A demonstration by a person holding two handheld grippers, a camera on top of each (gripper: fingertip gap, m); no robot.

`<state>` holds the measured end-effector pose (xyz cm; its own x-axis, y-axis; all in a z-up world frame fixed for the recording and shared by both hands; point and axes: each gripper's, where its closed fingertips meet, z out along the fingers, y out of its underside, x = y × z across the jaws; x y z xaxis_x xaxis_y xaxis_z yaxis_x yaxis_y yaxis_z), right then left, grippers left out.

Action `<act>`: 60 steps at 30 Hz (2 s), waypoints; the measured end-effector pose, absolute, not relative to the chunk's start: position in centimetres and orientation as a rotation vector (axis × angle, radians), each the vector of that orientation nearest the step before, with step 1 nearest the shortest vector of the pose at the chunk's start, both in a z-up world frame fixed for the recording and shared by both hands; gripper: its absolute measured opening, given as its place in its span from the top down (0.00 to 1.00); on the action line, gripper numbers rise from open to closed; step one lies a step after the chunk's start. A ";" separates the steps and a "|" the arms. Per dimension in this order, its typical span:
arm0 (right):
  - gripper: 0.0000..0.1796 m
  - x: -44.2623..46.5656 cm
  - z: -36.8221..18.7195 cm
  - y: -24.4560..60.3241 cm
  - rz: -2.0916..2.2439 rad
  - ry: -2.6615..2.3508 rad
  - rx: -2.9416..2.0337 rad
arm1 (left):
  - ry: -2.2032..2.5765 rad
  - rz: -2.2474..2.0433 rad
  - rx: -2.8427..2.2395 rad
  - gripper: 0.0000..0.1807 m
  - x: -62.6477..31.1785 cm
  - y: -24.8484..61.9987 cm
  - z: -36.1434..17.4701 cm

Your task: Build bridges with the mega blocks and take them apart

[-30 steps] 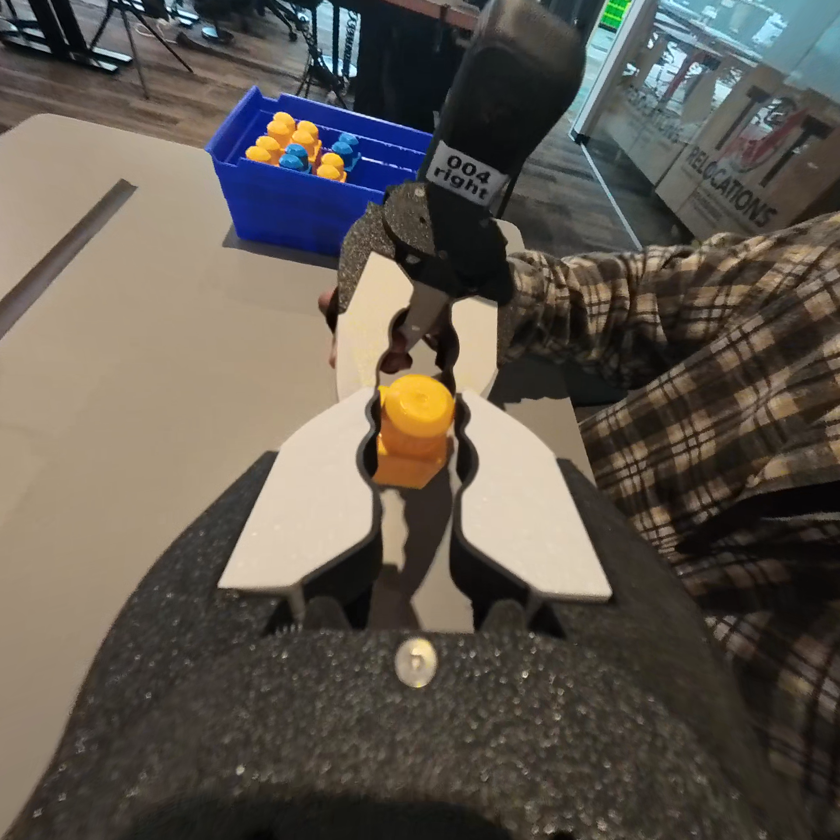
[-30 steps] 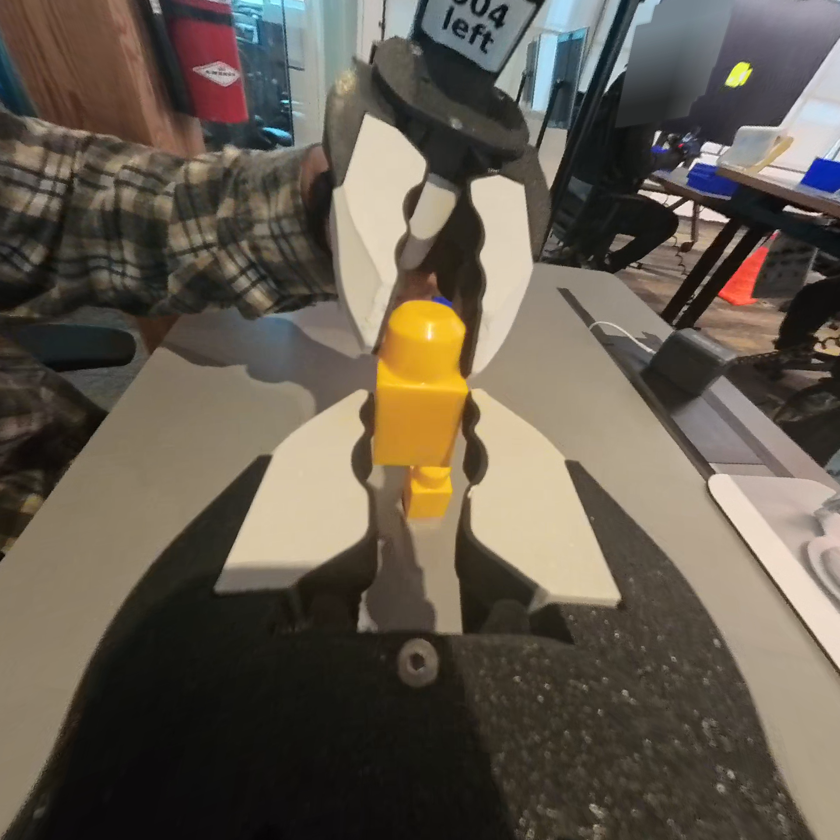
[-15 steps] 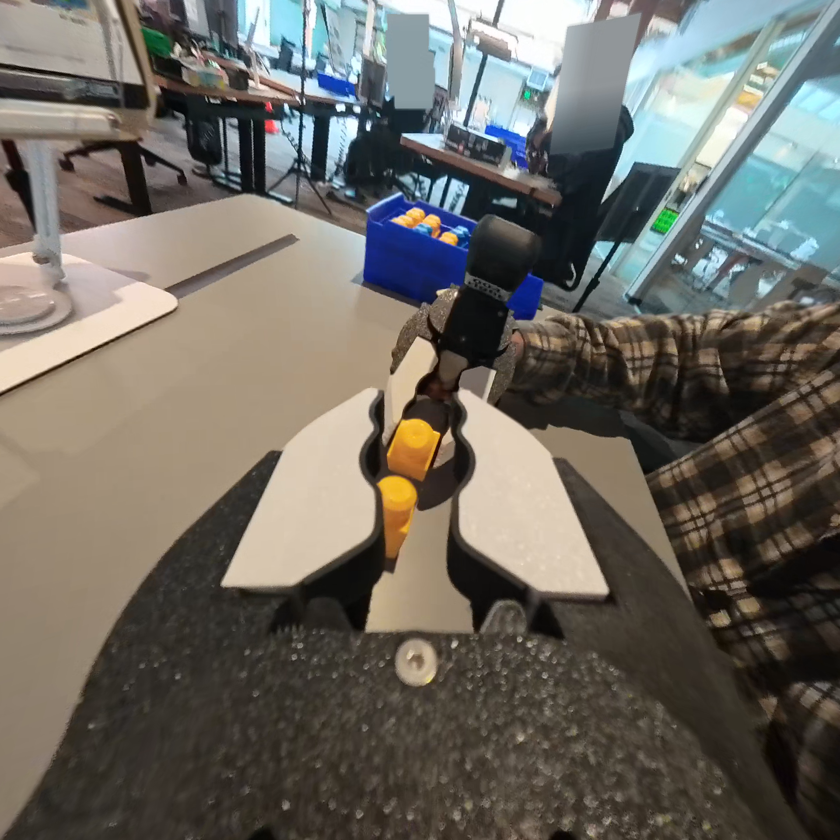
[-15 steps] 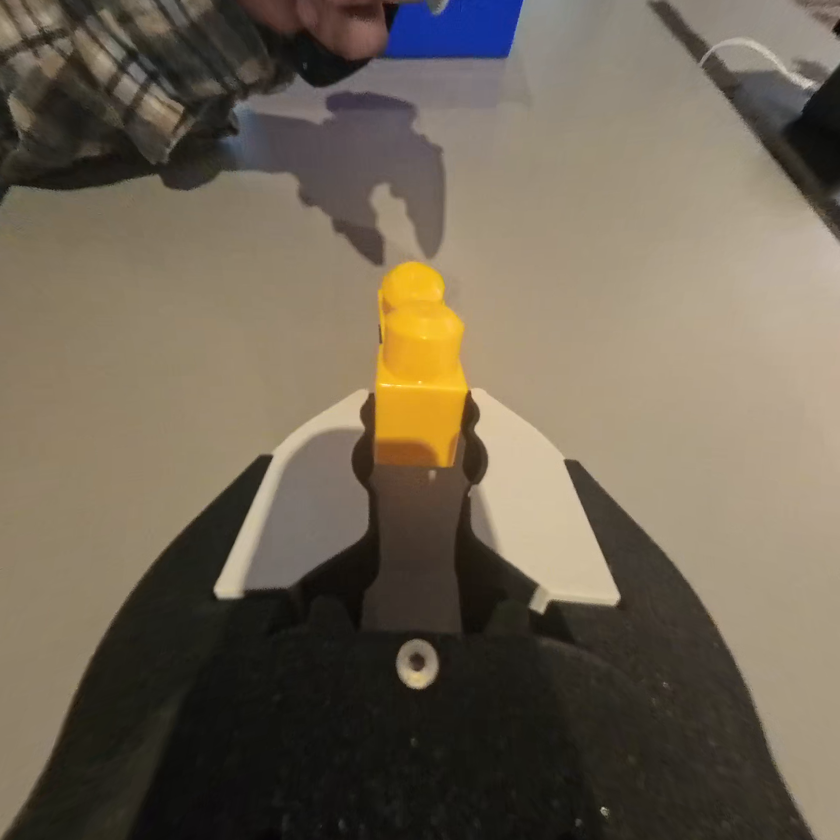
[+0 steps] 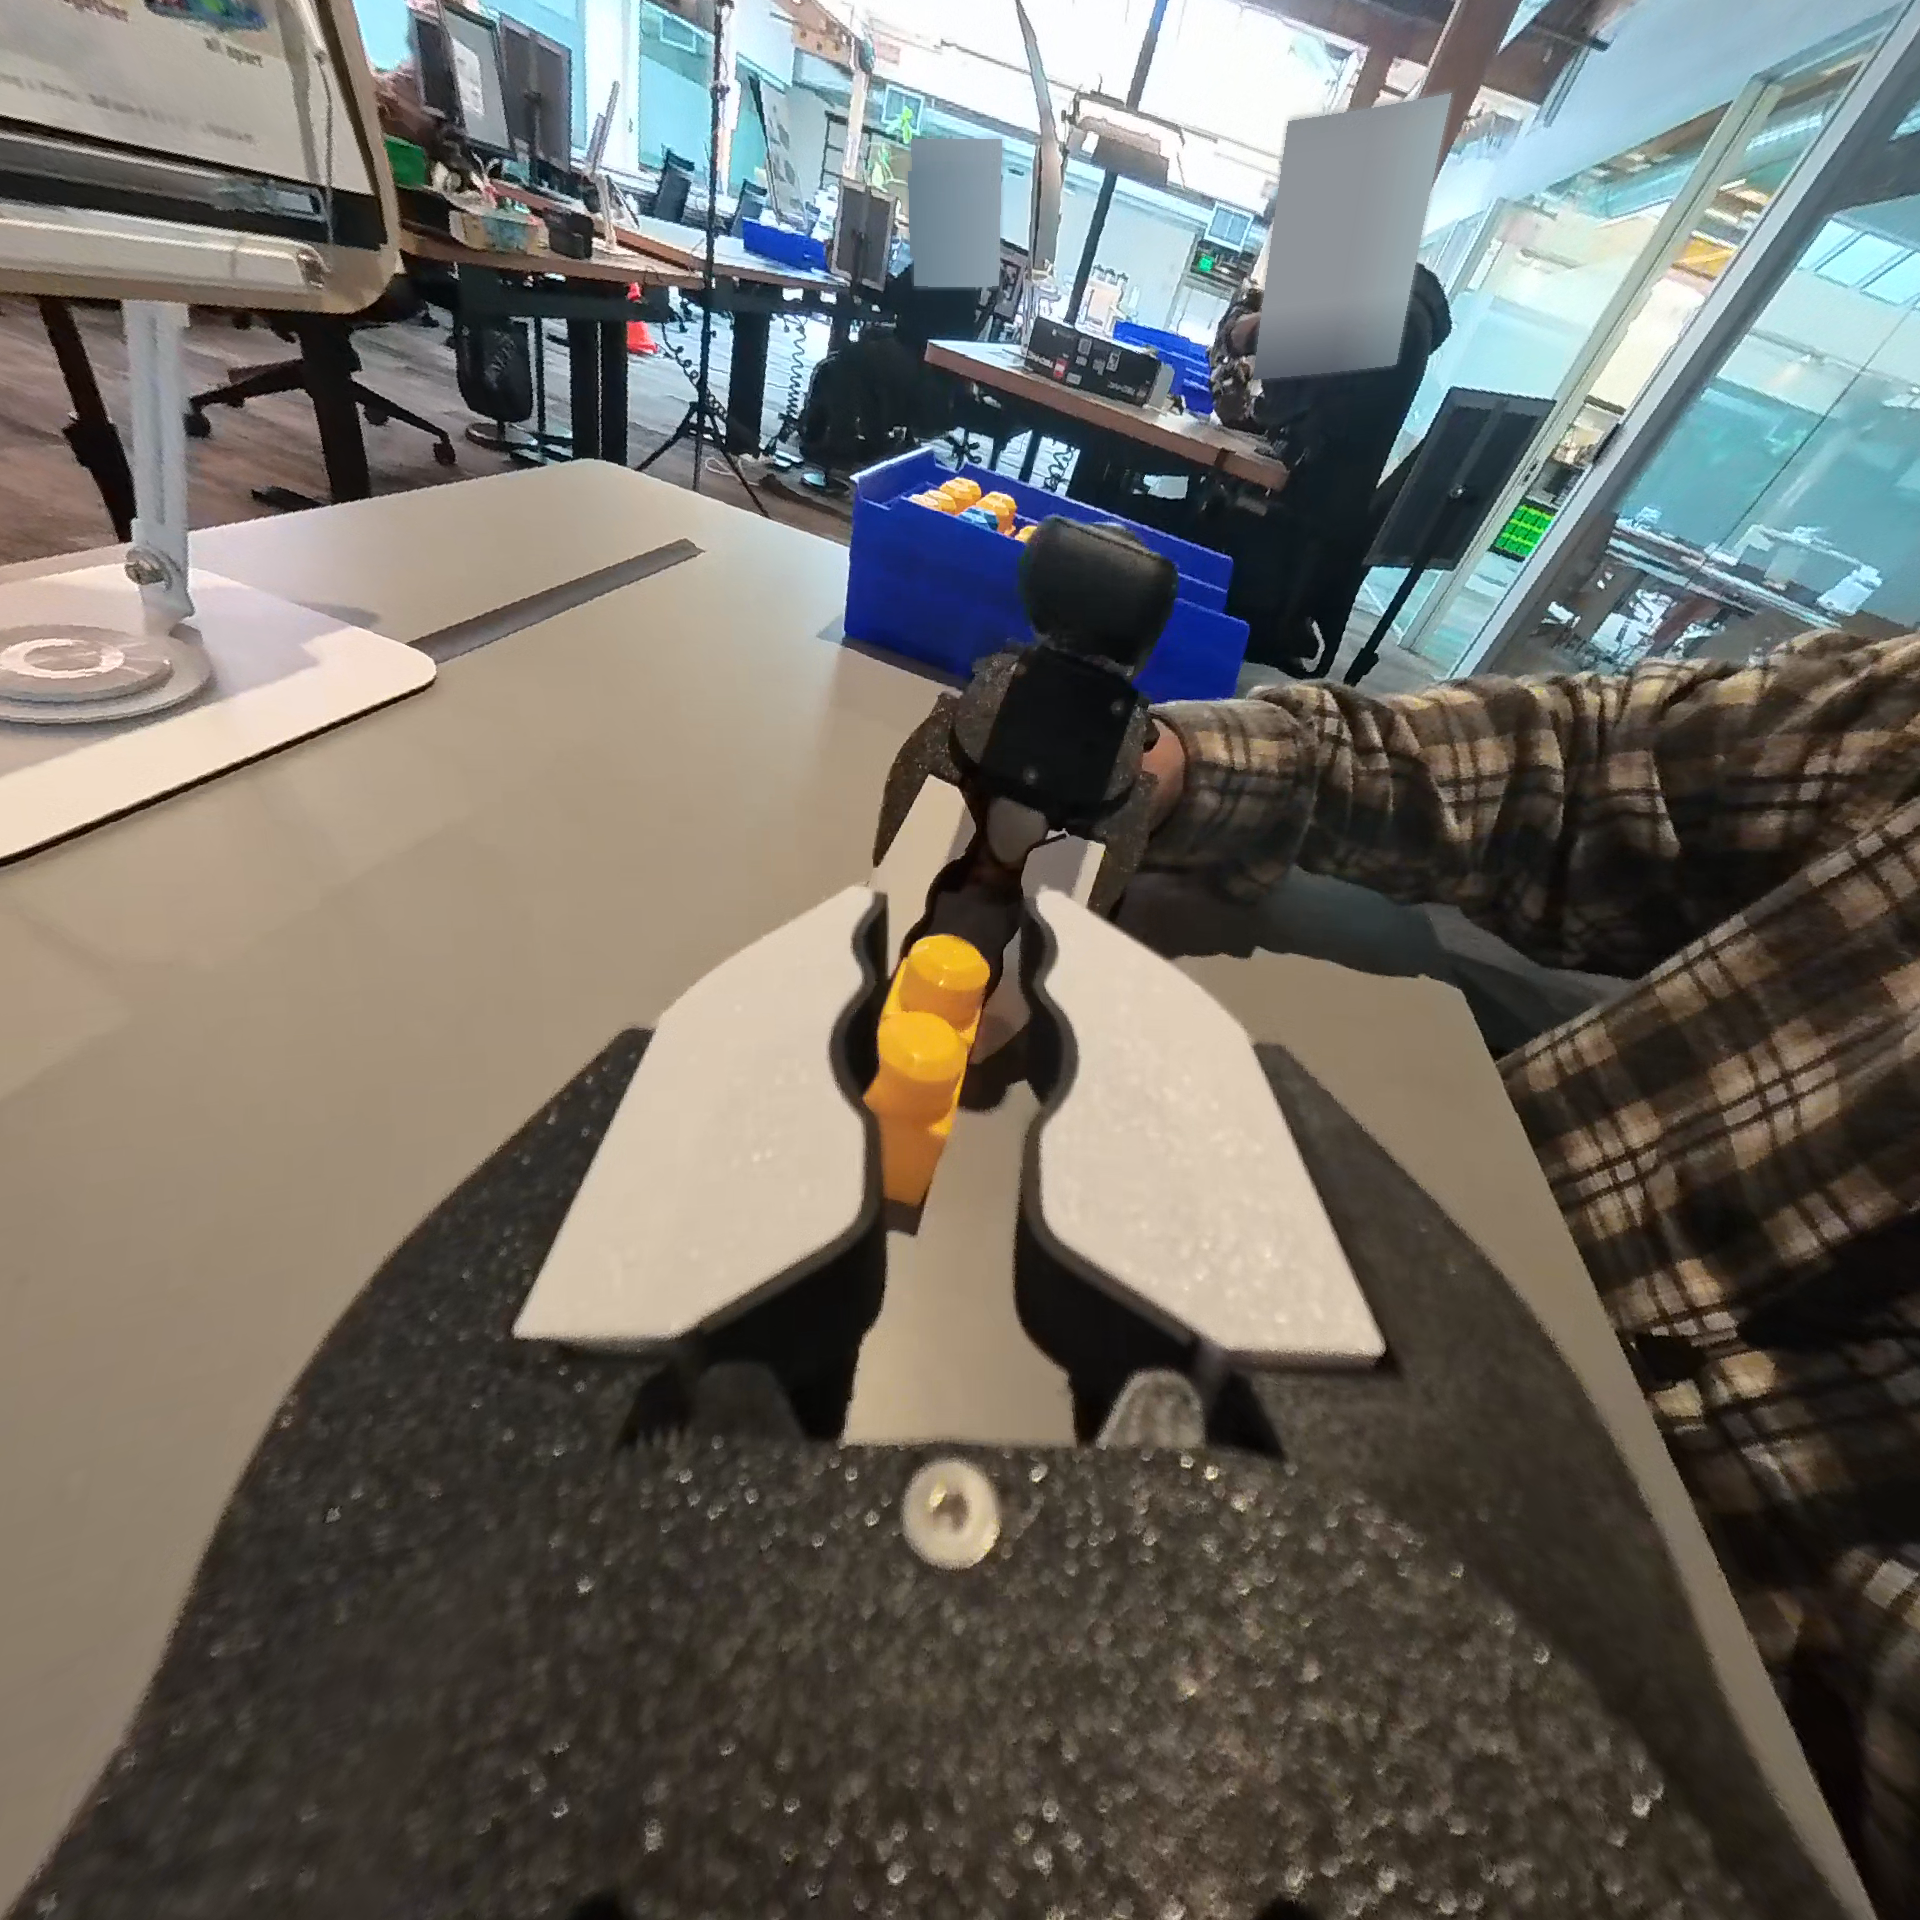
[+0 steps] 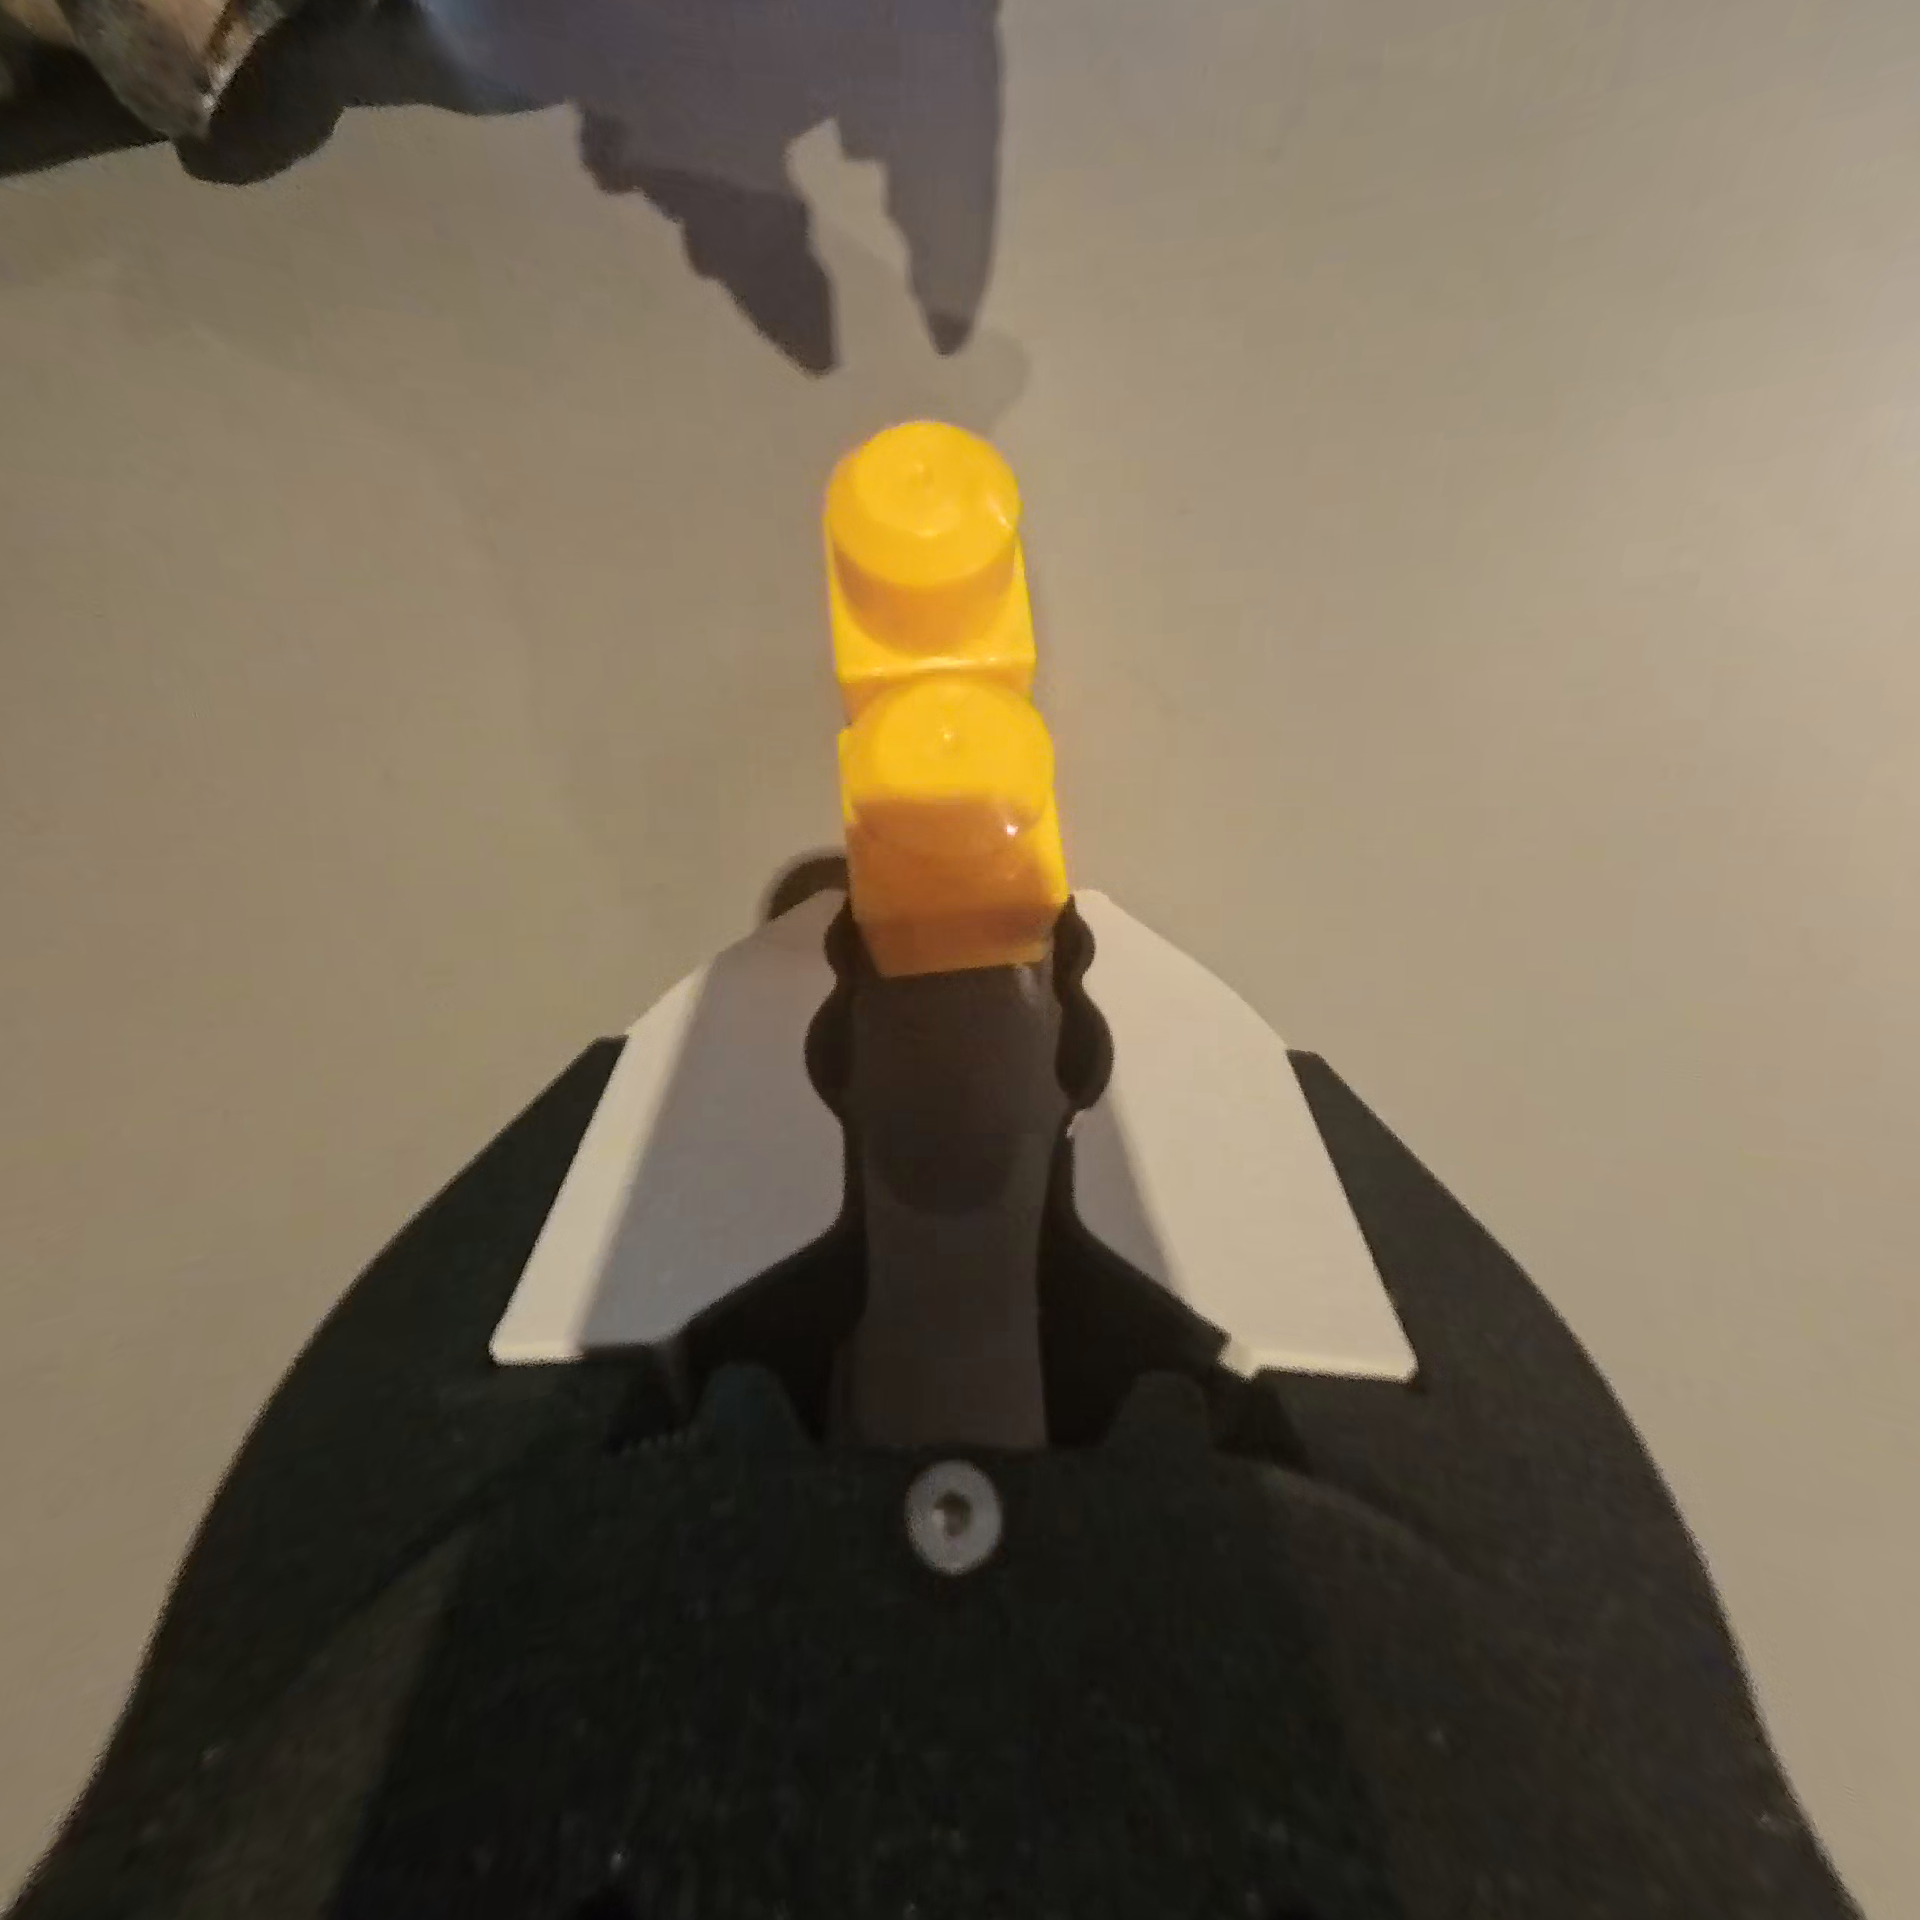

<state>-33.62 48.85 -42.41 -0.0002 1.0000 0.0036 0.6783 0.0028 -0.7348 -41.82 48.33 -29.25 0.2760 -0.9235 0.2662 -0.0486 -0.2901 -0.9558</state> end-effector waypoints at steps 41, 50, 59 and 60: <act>0.66 -27.4 -34.6 48.3 0.803 -1.253 -1.560 | 0.776 -0.430 -1.834 0.73 -58.2 43.1 -21.1; 0.66 -28.2 -35.0 47.4 0.769 -1.323 -1.519 | 0.695 0.195 -2.502 0.73 -78.0 35.4 -31.9; 0.67 -28.4 -35.0 47.5 0.761 -1.309 -1.521 | 0.437 -0.105 -2.765 0.80 -77.5 33.8 -37.3; 0.67 -28.3 -34.9 47.6 0.762 -1.303 -1.524 | 0.419 -0.163 -2.785 0.79 -77.1 33.8 -37.6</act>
